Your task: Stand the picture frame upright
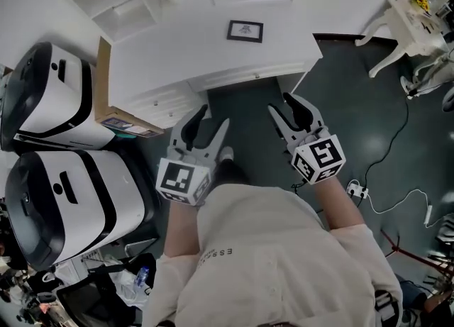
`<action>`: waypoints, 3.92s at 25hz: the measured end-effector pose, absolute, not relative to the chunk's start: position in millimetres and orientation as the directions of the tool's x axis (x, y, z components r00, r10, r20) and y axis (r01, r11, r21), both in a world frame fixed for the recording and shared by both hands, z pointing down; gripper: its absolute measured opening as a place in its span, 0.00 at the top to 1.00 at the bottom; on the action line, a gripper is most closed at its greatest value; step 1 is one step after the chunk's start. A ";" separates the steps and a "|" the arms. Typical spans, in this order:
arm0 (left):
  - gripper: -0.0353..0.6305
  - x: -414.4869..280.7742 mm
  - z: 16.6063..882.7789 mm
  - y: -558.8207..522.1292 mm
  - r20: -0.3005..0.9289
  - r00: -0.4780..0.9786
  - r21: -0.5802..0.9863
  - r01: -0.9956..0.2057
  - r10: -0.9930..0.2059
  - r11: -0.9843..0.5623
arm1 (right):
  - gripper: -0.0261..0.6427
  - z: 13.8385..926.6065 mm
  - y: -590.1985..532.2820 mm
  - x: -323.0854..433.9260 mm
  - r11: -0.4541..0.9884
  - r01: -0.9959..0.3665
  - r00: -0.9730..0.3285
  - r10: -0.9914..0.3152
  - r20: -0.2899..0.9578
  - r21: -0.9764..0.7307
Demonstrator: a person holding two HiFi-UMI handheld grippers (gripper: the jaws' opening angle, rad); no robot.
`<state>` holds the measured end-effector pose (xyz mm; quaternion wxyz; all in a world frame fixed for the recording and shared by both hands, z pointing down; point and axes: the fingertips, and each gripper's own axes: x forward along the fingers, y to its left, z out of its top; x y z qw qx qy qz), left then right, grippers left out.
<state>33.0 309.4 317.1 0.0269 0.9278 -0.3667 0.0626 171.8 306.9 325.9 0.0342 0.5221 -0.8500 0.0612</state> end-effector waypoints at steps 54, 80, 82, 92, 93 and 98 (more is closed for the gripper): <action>0.65 95.8 464.8 -86.3 0.338 0.632 0.146 -0.767 -0.697 -0.624 | 0.67 568.8 -106.1 272.7 0.356 -0.918 -0.364 -0.579 0.730 -0.175; 0.65 68.2 477.0 -75.2 0.376 0.644 0.186 -0.757 -0.666 -0.627 | 0.73 595.5 -96.5 246.2 0.342 -0.922 -0.334 -0.473 0.816 -0.179; 0.65 60.3 477.8 -69.8 0.383 0.639 0.191 -0.761 -0.667 -0.620 | 0.73 595.7 -90.9 238.0 0.356 -0.918 -0.338 -0.466 0.818 -0.177; 0.65 31.3 486.3 -38.3 0.419 0.627 0.212 -0.771 -0.657 -0.601 | 0.73 597.2 -66.9 203.4 0.432 -0.882 -0.385 -0.431 0.817 -0.188; 0.65 29.1 486.9 -35.6 0.420 0.626 0.214 -0.772 -0.657 -0.599 | 0.73 597.2 -64.9 201.6 0.432 -0.882 -0.385 -0.431 0.816 -0.188; 0.65 17.2 488.4 -19.9 0.418 0.618 0.245 -0.783 -0.666 -0.572 | 0.73 596.8 -50.1 190.0 0.450 -0.871 -0.403 -0.422 0.812 -0.198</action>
